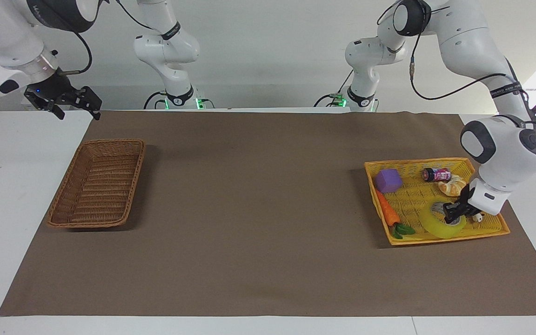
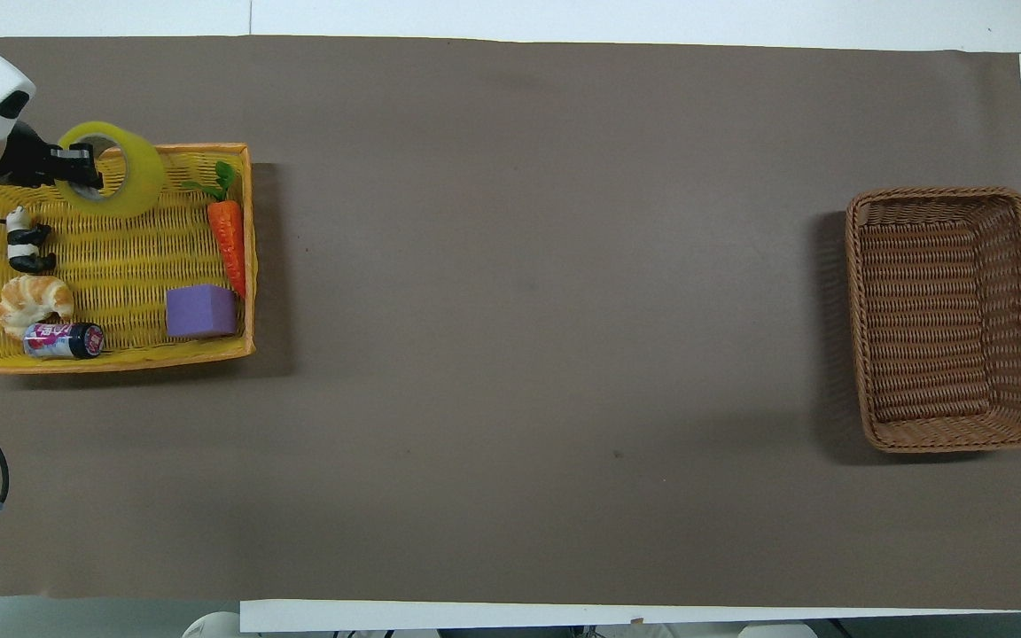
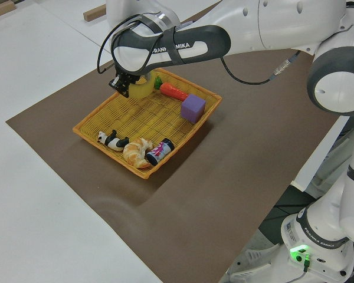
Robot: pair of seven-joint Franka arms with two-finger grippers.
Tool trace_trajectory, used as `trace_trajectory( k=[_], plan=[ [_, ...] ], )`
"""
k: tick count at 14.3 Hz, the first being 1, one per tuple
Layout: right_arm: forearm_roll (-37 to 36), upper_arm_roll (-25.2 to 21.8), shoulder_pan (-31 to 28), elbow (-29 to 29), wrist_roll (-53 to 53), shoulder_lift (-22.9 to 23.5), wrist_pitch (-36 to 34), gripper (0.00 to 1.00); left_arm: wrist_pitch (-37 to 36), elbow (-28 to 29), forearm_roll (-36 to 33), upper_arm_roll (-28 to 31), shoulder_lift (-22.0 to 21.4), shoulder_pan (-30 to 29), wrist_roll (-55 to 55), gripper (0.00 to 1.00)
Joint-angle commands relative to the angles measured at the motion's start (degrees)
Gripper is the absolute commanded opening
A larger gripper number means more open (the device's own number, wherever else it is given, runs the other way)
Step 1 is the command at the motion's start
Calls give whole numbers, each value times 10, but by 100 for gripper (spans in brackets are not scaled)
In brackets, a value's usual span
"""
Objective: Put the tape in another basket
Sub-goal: 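Close the left gripper on the yellow tape roll and lift it, then carry the tape toward the middle with the left gripper while the right gripper approaches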
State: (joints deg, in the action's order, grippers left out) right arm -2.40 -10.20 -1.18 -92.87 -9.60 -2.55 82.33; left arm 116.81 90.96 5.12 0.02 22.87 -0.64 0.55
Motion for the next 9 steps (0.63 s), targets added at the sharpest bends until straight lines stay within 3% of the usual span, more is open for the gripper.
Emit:
trace_trajectory(
  k=[1, 5, 9],
  plan=[
    [13, 4, -8, -14, -11, -12, 7, 99, -75, -18, 21, 5, -28, 75, 98, 0],
    [13, 4, -8, -14, -11, -12, 7, 99, -72, 6, 62, 5, -45, 214, 234, 0],
    [13, 4, -8, -14, -10, -11, 7, 99, -34, 9, 116, 6, -49, 298, 291, 0]
  ],
)
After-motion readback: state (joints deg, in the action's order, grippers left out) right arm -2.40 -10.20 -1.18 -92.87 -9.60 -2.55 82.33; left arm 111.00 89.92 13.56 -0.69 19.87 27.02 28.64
